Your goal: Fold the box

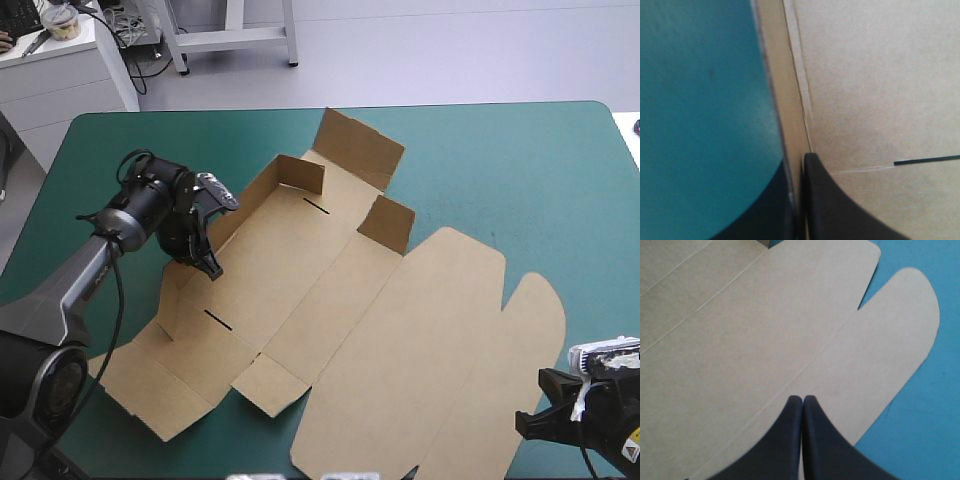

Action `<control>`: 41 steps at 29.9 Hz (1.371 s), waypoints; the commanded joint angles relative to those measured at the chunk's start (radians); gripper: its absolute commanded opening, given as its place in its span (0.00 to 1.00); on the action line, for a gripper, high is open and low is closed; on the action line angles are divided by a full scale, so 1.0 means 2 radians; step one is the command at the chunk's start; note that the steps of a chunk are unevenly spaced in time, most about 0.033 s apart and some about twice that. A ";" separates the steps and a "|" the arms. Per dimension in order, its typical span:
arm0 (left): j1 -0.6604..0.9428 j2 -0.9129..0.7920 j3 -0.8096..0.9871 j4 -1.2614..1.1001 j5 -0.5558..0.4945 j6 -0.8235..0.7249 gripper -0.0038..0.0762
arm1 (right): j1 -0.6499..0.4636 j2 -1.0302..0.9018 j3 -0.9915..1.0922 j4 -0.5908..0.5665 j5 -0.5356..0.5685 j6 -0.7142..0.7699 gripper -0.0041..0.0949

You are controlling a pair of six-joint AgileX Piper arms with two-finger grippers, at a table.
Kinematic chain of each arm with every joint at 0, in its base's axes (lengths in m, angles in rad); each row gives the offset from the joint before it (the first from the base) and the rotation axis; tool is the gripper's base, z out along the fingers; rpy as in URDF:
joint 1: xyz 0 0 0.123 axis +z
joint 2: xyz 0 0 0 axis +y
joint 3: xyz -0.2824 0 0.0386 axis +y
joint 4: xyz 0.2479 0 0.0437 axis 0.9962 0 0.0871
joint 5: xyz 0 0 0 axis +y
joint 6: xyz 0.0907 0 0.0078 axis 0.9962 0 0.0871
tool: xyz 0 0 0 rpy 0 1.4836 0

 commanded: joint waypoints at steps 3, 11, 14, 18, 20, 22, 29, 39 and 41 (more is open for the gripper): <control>-0.068 -0.018 -0.026 0.095 -0.039 0.051 0.04 | -0.001 0.006 -0.012 0.001 -0.027 0.007 0.03; -0.121 -0.018 -0.026 0.127 -0.113 0.047 0.04 | -0.001 0.006 -0.012 0.001 -0.028 0.027 0.03; -0.137 -0.018 -0.026 0.149 -0.121 0.045 0.04 | -0.001 0.006 -0.012 0.001 -0.028 0.028 0.03; -0.156 -0.018 -0.026 0.215 -0.167 0.019 0.04 | -0.001 0.006 -0.012 0.000 -0.029 0.028 0.03; -0.157 -0.018 -0.026 0.253 -0.192 0.010 0.04 | -0.001 0.006 -0.012 0.000 -0.029 0.028 0.03; -0.157 -0.018 -0.026 0.286 -0.209 0.006 0.04 | -0.001 0.006 -0.012 0.001 -0.029 0.028 0.03; -0.159 -0.018 -0.026 0.331 -0.215 -0.034 0.04 | -0.001 0.006 -0.012 0.001 -0.029 0.028 0.03; -0.233 -0.029 -0.025 0.355 -0.214 -0.077 0.04 | -0.001 0.006 -0.012 0.001 -0.028 0.030 0.03; -0.255 -0.034 -0.025 0.382 -0.214 -0.100 0.04 | -0.001 0.006 -0.012 0.001 -0.028 0.030 0.03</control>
